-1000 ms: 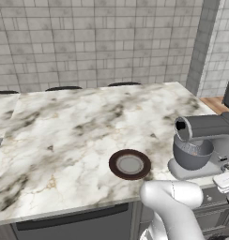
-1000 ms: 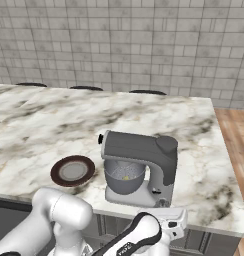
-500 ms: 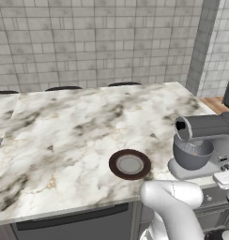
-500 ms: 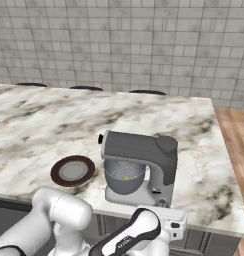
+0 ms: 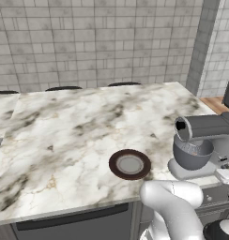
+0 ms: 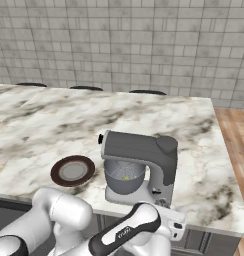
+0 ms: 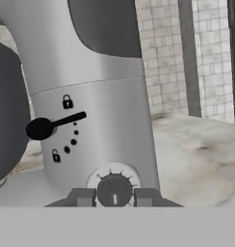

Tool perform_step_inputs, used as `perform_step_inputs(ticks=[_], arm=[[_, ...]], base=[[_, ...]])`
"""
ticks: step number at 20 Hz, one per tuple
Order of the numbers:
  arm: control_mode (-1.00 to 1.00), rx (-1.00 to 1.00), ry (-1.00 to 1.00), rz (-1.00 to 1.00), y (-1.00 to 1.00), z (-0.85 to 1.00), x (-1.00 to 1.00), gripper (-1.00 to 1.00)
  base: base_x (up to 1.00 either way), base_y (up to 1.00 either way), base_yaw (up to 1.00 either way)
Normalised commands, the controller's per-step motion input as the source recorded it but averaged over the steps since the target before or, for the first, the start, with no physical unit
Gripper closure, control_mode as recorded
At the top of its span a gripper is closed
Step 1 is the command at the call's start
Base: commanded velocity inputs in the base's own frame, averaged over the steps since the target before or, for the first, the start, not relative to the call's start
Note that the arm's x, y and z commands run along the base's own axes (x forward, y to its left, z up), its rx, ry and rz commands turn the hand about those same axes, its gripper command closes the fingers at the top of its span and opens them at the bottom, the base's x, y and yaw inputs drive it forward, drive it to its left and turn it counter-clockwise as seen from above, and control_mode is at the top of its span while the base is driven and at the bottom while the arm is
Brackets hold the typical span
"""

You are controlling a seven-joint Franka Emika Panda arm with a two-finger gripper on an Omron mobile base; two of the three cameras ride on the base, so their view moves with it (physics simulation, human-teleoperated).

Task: Add butter and sugar cubes to the stand mixer bowl and then turn on the stand mixer to begin making frosting.

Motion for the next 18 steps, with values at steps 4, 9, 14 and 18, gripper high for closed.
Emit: perform_step_inputs(ticks=[4, 9, 14, 18], arm=[[-1.00, 0.24, 0.05, 0.00, 0.00, 0.00, 0.00, 1.00], [-1.00, 0.25, 0.02, 0.02, 0.00, 0.00, 0.00, 1.00], [-1.00, 0.30, 0.00, 0.03, 0.00, 0.00, -0.02, 1.00], [-1.00, 0.33, 0.00, 0.03, 0.00, 0.00, -0.03, 1.00]], base=[[0.00, 0.00, 0.00], [0.00, 0.00, 0.00], [0.00, 0.00, 0.00], [0.00, 0.00, 0.00]])
